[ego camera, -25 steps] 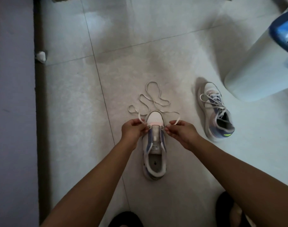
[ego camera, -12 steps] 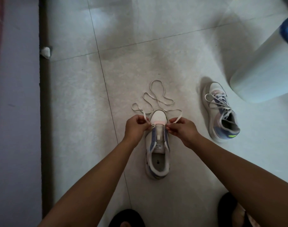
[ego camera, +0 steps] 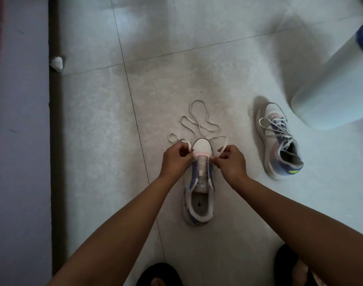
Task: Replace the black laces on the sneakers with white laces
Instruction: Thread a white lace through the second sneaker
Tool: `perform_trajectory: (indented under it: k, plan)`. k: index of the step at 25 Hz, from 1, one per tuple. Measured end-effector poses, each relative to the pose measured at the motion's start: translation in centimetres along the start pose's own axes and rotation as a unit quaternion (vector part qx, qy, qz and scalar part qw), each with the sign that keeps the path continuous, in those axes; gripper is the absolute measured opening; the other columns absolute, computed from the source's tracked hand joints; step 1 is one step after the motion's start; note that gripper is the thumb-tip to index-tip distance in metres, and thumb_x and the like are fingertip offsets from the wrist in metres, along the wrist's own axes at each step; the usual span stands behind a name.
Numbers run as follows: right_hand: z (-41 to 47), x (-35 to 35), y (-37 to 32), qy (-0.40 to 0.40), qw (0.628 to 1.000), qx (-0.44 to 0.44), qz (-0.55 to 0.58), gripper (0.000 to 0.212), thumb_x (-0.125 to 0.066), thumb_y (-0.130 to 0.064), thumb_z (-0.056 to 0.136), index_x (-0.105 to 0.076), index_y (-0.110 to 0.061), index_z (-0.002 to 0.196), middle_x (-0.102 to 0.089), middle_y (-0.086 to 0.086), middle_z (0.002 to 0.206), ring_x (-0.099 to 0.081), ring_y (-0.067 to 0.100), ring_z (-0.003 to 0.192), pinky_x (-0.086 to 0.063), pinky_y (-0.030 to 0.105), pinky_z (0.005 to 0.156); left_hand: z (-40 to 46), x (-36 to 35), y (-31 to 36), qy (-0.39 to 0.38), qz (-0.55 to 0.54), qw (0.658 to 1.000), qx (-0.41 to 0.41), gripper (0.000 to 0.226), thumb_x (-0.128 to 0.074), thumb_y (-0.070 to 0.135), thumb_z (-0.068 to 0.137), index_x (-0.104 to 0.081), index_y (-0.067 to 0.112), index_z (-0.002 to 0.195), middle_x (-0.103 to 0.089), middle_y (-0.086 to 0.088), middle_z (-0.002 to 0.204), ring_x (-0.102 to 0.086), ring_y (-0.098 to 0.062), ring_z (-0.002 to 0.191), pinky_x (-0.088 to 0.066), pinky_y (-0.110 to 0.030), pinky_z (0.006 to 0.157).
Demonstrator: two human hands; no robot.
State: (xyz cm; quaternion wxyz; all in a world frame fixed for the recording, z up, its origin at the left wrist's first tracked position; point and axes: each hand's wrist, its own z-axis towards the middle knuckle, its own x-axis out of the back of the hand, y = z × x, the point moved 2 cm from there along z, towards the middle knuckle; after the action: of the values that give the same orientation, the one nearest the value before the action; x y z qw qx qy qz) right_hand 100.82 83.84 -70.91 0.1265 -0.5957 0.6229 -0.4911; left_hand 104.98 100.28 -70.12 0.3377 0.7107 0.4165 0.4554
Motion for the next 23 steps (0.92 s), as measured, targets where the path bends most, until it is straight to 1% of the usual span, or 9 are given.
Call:
perform_trajectory:
  k: [4, 7, 9, 11, 13, 16, 19, 21, 23]
  plan:
    - [0.0, -0.1, -0.5, 0.005, 0.999, 0.026, -0.033, 0.034, -0.076, -0.011, 0.075, -0.048, -0.019, 0.094, -0.066, 0.007, 0.081, -0.065, 0.022, 0.078, -0.052, 0.035, 0.071, 0.3, 0.0, 0.0, -0.052, 0.057, 0.997, -0.027, 0.011, -0.069, 0.005, 0.080, -0.067, 0.008, 0.091, -0.066, 0.002, 0.083, -0.063, -0.010, 0.080, -0.050, -0.018, 0.073]
    - [-0.8, -0.2, -0.6, 0.024, 0.991, 0.090, -0.099, 0.037, -0.067, -0.011, 0.083, -0.041, -0.018, 0.108, -0.061, -0.001, 0.075, -0.062, 0.019, 0.072, -0.045, 0.028, 0.059, 0.0, -0.5, 0.1, -0.024, 0.063, 0.998, -0.012, 0.006, -0.068, 0.005, 0.081, -0.064, 0.005, 0.086, -0.065, -0.004, 0.084, -0.062, -0.017, 0.080, -0.051, -0.026, 0.074]
    - [-1.5, -0.2, -0.9, 0.040, 0.955, 0.191, -0.226, 0.034, -0.059, -0.009, 0.086, -0.041, -0.014, 0.115, -0.059, 0.000, 0.079, -0.058, 0.021, 0.071, -0.042, 0.032, 0.057, -0.6, -1.2, 0.4, 0.012, 0.117, 0.992, -0.044, 0.008, -0.063, 0.004, 0.083, -0.057, 0.007, 0.078, -0.061, -0.006, 0.082, -0.058, -0.020, 0.077, -0.050, -0.033, 0.073]
    - [-1.7, -0.3, -1.4, 0.026, 0.892, 0.290, -0.345, 0.020, -0.055, -0.006, 0.087, -0.052, -0.007, 0.107, -0.059, 0.009, 0.088, -0.055, 0.027, 0.078, -0.037, 0.033, 0.059, -1.6, -1.8, 0.6, 0.029, 0.182, 0.978, -0.093, 0.008, -0.056, 0.008, 0.088, -0.058, 0.009, 0.080, -0.060, -0.006, 0.084, -0.057, -0.020, 0.077, -0.049, -0.035, 0.071]
    - [-1.8, -0.5, -1.6, -0.027, 0.868, 0.314, -0.385, 0.011, -0.051, -0.007, 0.090, -0.057, -0.003, 0.098, -0.061, 0.013, 0.092, -0.055, 0.030, 0.082, -0.035, 0.034, 0.061, -2.5, -2.3, 0.6, 0.030, 0.221, 0.968, -0.114, 0.014, -0.052, 0.017, 0.093, -0.062, 0.009, 0.089, -0.062, -0.006, 0.089, -0.058, -0.021, 0.080, -0.048, -0.035, 0.070]
    - [-2.1, -0.6, -1.3, -0.046, 0.922, 0.270, -0.275, 0.011, -0.054, -0.011, 0.090, -0.057, -0.006, 0.098, -0.060, 0.009, 0.090, -0.053, 0.021, 0.077, -0.037, 0.029, 0.064, -3.7, -2.8, 0.3, 0.028, 0.227, 0.967, -0.111, 0.020, -0.053, 0.024, 0.093, -0.059, 0.012, 0.107, -0.060, -0.004, 0.102, -0.057, -0.018, 0.090, -0.050, -0.032, 0.074]
    - [-2.4, -0.7, -0.9, -0.029, 0.976, 0.160, -0.148, 0.026, -0.064, -0.011, 0.083, -0.054, -0.012, 0.107, -0.057, 0.003, 0.098, -0.055, 0.016, 0.087, -0.047, 0.028, 0.075, -4.1, -2.8, 0.3, 0.042, 0.174, 0.982, -0.068, 0.030, -0.056, 0.024, 0.092, -0.052, 0.014, 0.120, -0.058, -0.002, 0.112, -0.055, -0.016, 0.100, -0.050, -0.030, 0.079]
    - [-2.8, -0.9, -0.8, -0.039, 0.982, 0.138, -0.126, 0.034, -0.067, -0.012, 0.082, -0.051, -0.013, 0.112, -0.055, 0.003, 0.104, -0.055, 0.016, 0.092, -0.049, 0.029, 0.081, -4.2, -2.9, 0.5, 0.052, 0.112, 0.992, -0.029, 0.036, -0.057, 0.026, 0.091, -0.048, 0.016, 0.125, -0.060, -0.002, 0.113, -0.058, -0.017, 0.101, -0.051, -0.035, 0.082]
    - [-3.4, -1.3, -0.9, -0.044, 0.972, 0.171, -0.153, 0.037, -0.064, -0.016, 0.084, -0.048, -0.011, 0.117, -0.049, 0.004, 0.110, -0.052, 0.016, 0.095, -0.047, 0.028, 0.081, -4.3, -3.1, 0.6, 0.054, 0.085, 0.995, -0.012, 0.040, -0.057, 0.026, 0.091, -0.045, 0.018, 0.128, -0.062, -0.003, 0.114, -0.059, -0.019, 0.101, -0.052, -0.039, 0.083]
